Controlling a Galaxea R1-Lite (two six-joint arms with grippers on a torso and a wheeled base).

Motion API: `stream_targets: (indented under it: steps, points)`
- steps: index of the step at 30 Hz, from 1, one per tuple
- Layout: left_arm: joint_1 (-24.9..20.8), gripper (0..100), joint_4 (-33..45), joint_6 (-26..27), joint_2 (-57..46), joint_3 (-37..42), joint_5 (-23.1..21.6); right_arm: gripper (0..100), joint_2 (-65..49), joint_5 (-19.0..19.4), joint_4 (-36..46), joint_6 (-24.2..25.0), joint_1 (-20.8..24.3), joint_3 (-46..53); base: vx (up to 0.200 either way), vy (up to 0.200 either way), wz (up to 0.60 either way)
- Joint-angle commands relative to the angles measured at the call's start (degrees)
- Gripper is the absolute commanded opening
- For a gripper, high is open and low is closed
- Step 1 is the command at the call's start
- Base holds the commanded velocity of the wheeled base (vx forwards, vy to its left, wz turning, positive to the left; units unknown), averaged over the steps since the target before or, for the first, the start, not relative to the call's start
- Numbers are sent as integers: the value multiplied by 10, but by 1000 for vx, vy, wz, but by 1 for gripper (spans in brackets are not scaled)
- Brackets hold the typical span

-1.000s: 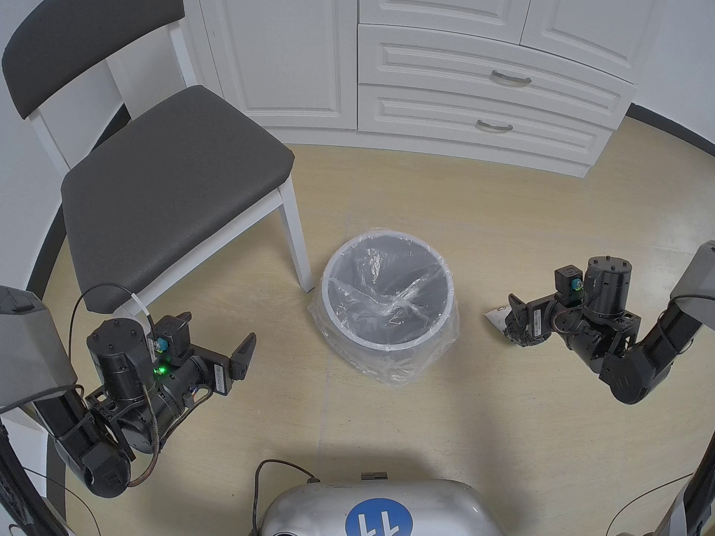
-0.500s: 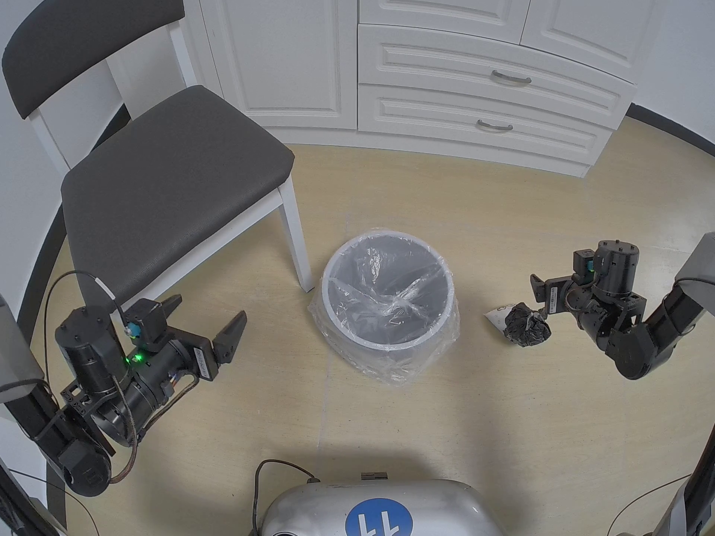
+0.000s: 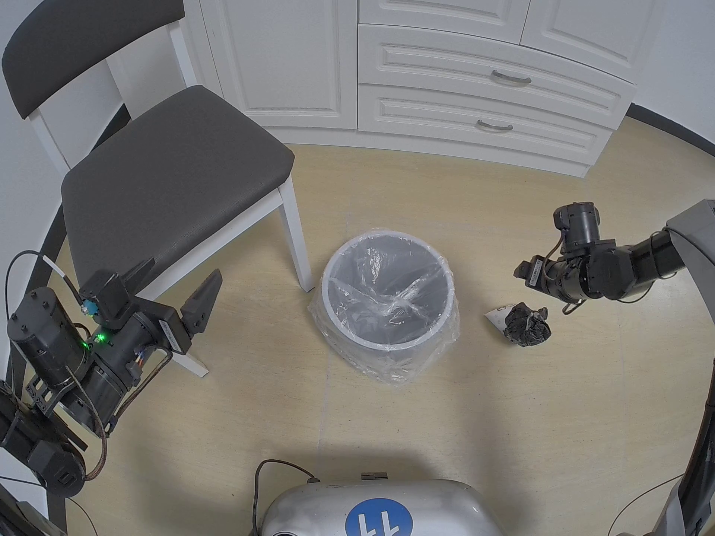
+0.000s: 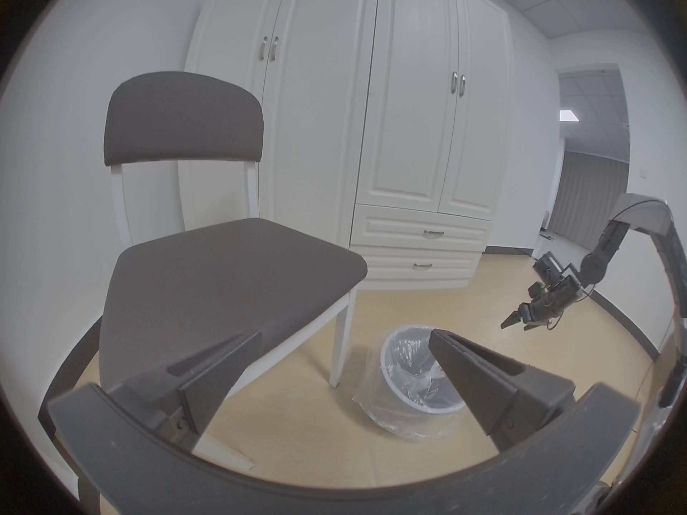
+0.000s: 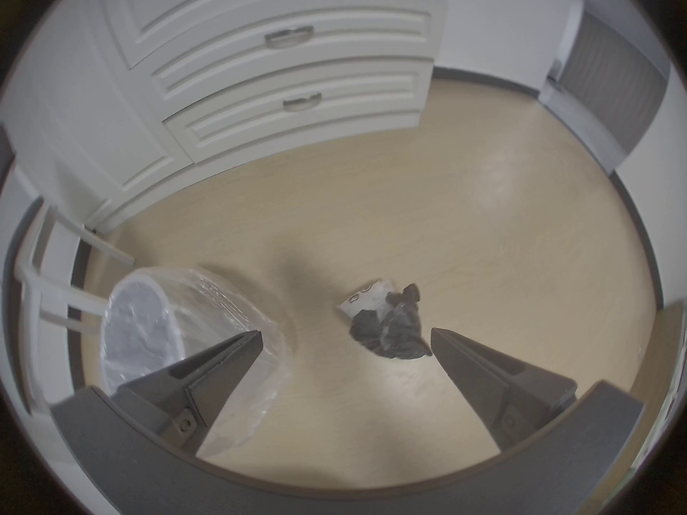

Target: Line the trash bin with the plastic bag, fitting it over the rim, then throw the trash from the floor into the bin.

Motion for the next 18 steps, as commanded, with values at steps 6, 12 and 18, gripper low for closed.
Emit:
stream_targets:
  steps: [6, 12, 18]
  points:
    - [2, 100, 0, 2, -23, -4, 1, 100, 91, 30, 69, 14, -11, -76, 0, 0, 0]
    - [2, 100, 0, 4, -20, -3, 1, 100, 119, 31, 51, 6, -36, -80, 0, 0, 0]
    - [2, 100, 0, 4, -18, 1, 1, 100, 136, 40, 22, -9, -54, -75, 0, 0, 0]
